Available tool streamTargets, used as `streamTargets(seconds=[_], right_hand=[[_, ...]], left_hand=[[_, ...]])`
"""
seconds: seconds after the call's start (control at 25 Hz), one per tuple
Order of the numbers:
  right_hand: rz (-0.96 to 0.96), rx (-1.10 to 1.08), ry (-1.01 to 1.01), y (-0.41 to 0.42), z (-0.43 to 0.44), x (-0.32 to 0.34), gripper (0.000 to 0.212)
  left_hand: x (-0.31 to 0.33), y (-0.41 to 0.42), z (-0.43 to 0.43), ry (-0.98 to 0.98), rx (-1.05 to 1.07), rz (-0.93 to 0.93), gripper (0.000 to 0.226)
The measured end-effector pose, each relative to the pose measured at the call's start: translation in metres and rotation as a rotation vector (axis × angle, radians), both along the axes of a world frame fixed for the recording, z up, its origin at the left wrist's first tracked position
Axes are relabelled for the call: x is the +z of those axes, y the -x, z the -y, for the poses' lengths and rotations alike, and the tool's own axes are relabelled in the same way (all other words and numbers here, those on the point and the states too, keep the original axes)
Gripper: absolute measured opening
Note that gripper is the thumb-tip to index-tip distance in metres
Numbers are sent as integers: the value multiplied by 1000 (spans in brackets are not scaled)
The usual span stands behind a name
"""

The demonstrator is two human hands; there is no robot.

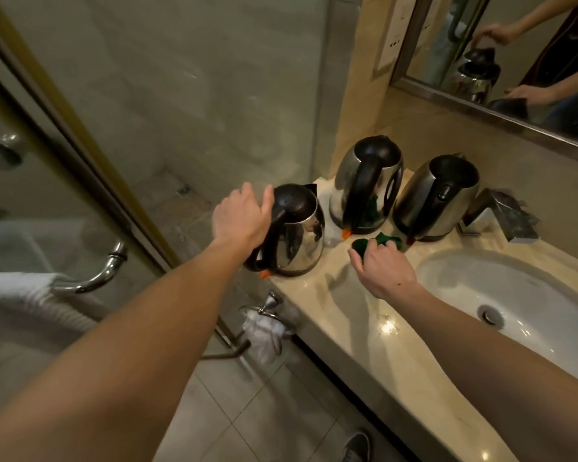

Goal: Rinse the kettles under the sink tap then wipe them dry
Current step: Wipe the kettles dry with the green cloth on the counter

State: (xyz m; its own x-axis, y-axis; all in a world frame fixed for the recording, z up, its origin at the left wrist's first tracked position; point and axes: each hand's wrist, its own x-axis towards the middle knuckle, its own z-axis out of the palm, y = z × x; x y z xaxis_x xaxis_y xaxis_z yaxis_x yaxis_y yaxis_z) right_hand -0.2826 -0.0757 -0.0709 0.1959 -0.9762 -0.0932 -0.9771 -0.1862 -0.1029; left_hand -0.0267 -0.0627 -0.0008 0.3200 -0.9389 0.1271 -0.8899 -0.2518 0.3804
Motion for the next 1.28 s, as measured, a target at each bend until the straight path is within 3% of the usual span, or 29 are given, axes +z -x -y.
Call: streamTargets(seconds=[0.24, 0.4, 0.56, 0.68, 0.92, 1.08, 1.16, 1.28], right_hand=[[123, -56, 73, -23, -11, 1, 65], [594, -402, 52, -39, -21, 7, 62], [1164, -863, -14, -57, -25, 37, 50], [1447, -1026, -128, -66, -23, 54, 51], [1652, -1052, -310, -95, -34, 62, 61], [1807, -951, -385, -116, -42, 69, 39], [1788, -945, -403, -130, -38, 73, 46], [1752, -1015, -351, -146, -25, 70, 74]], left_hand=[[-18, 6, -5, -101, 254, -692, 72], [-29, 4, -2, -147, 339, -992, 73], [-37, 6, -5, -153, 288, -1047, 69], [-38, 13, -9, -127, 314, -1054, 69], [-35, 35, -19, -91, 327, -1051, 68], [-37, 43, -24, -69, 306, -1057, 68], [-38, 44, -23, -50, 306, -1068, 69], [-41, 44, -23, -27, 305, -1069, 68]])
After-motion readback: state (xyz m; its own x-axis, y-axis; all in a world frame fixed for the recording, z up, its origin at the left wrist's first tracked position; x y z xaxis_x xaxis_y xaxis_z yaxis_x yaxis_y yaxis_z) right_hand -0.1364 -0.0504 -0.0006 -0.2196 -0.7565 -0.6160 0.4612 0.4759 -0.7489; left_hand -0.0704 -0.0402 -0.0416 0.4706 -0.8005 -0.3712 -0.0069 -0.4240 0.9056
